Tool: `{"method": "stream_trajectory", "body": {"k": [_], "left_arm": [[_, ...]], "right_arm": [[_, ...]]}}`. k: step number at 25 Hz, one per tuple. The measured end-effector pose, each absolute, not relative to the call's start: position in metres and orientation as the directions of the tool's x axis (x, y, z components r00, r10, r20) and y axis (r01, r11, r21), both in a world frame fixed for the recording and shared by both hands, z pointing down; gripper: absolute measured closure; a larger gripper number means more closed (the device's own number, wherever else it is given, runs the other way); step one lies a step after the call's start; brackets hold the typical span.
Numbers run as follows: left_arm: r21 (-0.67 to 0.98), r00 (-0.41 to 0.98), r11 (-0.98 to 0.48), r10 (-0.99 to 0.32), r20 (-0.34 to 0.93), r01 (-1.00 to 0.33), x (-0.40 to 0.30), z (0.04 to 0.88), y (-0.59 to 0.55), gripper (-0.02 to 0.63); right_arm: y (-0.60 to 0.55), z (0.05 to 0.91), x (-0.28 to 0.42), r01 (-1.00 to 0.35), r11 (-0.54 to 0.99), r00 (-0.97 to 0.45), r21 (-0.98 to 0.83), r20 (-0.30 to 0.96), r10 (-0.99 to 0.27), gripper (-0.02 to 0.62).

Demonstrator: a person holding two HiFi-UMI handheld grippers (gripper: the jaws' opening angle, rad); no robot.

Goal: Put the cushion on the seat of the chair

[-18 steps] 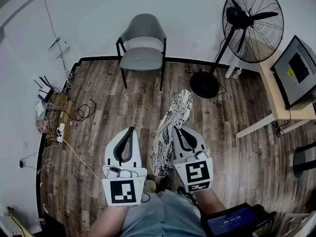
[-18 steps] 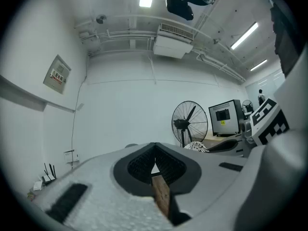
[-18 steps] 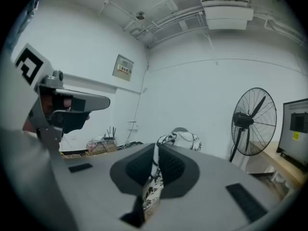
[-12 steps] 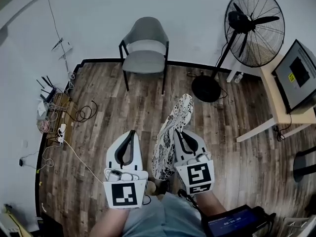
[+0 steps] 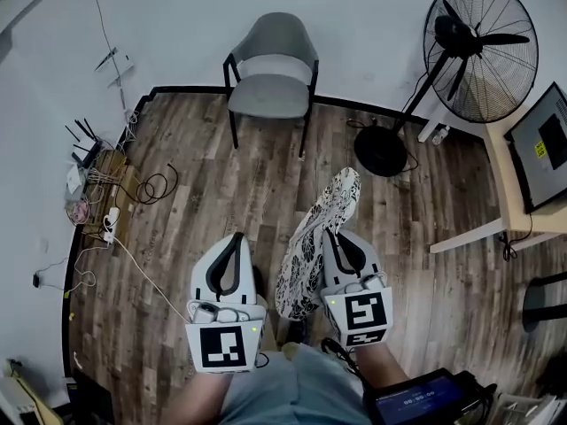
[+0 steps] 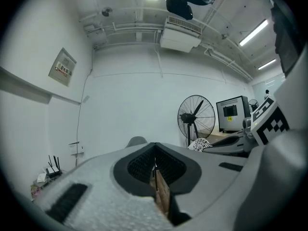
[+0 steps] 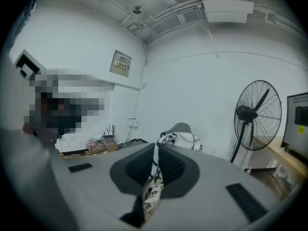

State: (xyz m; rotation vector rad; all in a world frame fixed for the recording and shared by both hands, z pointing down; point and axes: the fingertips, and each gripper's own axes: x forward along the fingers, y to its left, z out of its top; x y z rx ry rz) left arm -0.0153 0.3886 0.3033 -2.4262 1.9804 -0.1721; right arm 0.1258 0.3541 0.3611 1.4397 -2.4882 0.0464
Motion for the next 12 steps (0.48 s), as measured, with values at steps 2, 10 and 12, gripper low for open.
{"method": "stream_trajectory", "body": {"k": [2,10,12], "left_arm": [[-0.067,0.201,-0.207,-0.975,0.093,-0.976,-0.025,0.307,0.37,0.597],[-0.061,0.231,-0.241,-0.964,0.129,-0.969,-0.07,0.318,0.271,0.597],[-0.057,0.246,-0.254,-0.962,0.122,-0.966,-0.084,0.317,0.244,0.597]], "right_arm": [[0.336,0.366,0.118,-0.86,0.501,-0.465,0.096,0.257,-0.847,0.581],[0.246,0.38,0.074,-0.878,0.471,-0.436,0.085,0.266,-0.86,0.581],[0.221,0.379,0.059,-0.882,0.463,-0.429,0.09,0.258,-0.866,0.581]]}}
